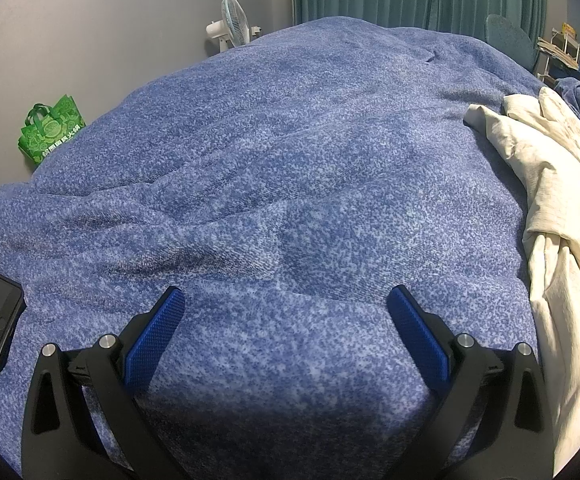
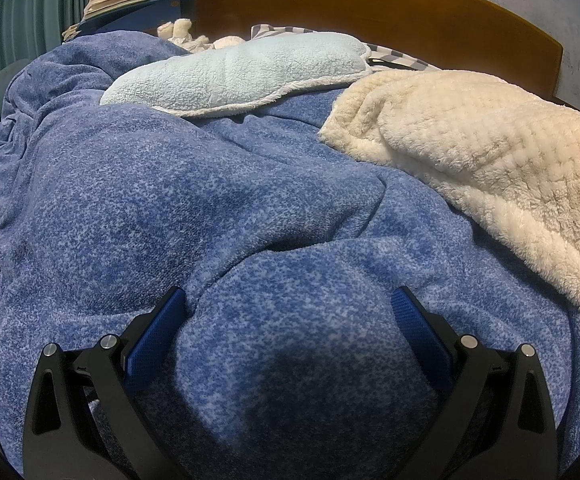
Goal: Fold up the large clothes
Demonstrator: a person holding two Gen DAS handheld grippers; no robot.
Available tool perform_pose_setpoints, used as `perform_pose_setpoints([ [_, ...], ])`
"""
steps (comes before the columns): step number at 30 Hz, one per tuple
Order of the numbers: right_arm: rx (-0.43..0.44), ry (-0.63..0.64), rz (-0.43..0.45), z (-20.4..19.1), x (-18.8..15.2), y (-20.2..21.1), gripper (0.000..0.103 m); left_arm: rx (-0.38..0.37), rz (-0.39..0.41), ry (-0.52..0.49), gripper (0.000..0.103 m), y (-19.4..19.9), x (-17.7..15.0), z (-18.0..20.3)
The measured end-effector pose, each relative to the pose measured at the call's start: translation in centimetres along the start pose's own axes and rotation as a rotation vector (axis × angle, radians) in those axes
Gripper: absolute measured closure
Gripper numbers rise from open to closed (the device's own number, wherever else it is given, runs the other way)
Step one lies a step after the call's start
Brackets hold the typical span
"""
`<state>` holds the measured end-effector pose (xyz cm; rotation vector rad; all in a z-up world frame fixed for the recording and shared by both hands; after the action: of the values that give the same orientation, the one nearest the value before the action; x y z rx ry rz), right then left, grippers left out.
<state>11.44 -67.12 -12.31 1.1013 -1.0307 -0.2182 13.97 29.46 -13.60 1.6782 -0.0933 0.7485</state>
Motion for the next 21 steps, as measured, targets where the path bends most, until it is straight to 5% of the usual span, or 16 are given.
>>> perform_pose_setpoints([
  [21,0.0,0.0,0.0,0.0,-0.01,0.0,0.006,-0.007,-0.004,0.003,0.006,0.01,0.1,-0.01],
])
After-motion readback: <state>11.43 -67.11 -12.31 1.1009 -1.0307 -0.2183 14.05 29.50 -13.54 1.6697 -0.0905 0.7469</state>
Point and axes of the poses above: each gripper's, at about its wrist camera, not at the fingertips, and y roughly against the way its jaws point, z to its right, x to its top, the point moved 6 cm from there along -y, roughly the way its jaws point, and after that the axes turned 8 degrees about -z, right-handed, at the moved point
